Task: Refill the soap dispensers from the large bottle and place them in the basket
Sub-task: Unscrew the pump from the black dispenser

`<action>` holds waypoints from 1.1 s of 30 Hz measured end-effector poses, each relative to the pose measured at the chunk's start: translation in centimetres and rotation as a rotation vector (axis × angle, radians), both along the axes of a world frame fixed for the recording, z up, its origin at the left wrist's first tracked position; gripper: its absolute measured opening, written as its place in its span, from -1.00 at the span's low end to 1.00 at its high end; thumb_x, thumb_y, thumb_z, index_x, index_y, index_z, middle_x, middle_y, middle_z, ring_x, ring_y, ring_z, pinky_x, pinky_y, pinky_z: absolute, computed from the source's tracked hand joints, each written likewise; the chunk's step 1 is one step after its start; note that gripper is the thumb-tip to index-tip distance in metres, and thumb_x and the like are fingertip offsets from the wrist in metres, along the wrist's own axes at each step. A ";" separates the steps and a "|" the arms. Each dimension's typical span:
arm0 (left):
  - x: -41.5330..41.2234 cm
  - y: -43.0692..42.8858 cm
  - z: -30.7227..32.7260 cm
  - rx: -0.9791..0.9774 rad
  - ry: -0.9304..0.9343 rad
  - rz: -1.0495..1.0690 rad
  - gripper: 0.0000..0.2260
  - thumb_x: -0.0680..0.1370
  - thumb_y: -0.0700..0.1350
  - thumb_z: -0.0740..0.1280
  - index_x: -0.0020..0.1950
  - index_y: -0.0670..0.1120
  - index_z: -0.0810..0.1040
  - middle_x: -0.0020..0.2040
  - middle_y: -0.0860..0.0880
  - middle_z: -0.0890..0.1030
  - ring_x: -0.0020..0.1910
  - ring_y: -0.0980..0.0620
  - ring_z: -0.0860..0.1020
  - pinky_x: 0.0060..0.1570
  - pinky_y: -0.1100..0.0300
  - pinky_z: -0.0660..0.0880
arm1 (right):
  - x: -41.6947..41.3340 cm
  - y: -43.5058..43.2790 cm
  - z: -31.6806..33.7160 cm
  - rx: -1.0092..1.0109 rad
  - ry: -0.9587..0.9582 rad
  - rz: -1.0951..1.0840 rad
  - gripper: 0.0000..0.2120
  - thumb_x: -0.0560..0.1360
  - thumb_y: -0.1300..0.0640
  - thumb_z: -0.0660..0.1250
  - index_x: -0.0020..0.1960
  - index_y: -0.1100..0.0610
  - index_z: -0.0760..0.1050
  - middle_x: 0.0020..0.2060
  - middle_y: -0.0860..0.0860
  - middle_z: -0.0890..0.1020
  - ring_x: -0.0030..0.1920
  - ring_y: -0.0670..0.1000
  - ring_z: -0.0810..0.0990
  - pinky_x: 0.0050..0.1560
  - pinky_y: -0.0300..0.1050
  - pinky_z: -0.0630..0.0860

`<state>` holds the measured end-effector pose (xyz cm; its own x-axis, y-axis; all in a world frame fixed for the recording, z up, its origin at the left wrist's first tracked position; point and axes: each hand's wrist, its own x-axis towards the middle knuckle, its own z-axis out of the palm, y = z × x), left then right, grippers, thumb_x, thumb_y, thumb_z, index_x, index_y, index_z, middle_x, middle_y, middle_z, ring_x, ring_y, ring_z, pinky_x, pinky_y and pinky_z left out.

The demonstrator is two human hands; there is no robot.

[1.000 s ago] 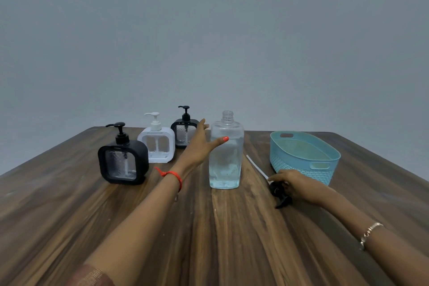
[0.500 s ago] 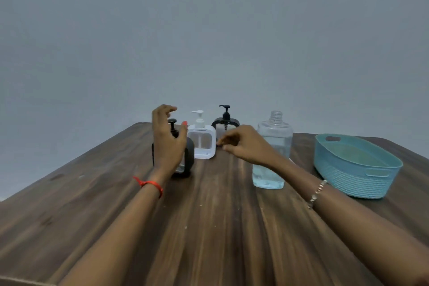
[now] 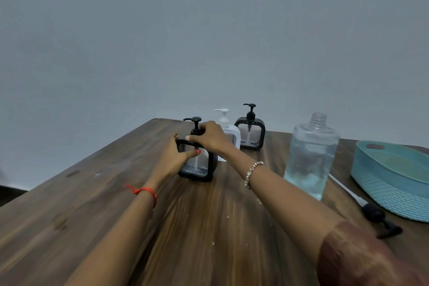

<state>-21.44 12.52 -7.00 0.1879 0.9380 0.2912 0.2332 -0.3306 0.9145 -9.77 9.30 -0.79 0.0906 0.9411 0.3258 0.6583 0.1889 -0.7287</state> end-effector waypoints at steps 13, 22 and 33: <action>0.0 -1.0 0.9 0.025 -0.174 -0.165 -0.71 0.21 -0.12 0.59 -0.12 -0.10 0.64 -0.28 0.05 0.69 -0.28 0.15 0.62 -0.28 0.37 0.50 | 3.8 -2.6 1.8 -0.048 0.047 0.161 -0.74 0.35 0.22 0.48 -0.48 0.10 0.54 -0.55 -0.12 0.53 -0.49 -0.18 0.46 -0.39 -0.37 0.35; 1.0 -3.7 2.4 0.016 -0.274 -0.452 -0.68 0.08 -0.18 0.60 -0.19 -0.04 0.70 -0.24 0.00 0.71 -0.24 0.09 0.66 -0.22 0.32 0.55 | 7.1 -6.5 3.1 -0.042 0.091 0.439 -0.77 0.39 0.38 0.39 0.04 0.40 0.55 0.00 0.33 0.62 -0.01 0.09 0.59 0.17 -0.05 0.49; 3.0 -5.4 2.9 -0.210 -0.397 -0.813 -0.50 0.01 0.01 0.63 -0.13 -0.16 0.69 -0.19 -0.07 0.69 -0.18 0.03 0.64 -0.13 0.22 0.58 | 9.7 -8.3 3.8 -0.278 0.499 0.890 -0.53 0.38 0.23 0.41 0.26 0.28 0.44 0.15 0.08 0.61 0.19 0.05 0.56 0.22 -0.13 0.46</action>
<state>-18.47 7.13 -4.12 0.7336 0.6027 0.3141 -0.3403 -0.0743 0.9374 -0.05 0.97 3.00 -0.6043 0.7701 0.2044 -0.0214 0.2407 -0.9704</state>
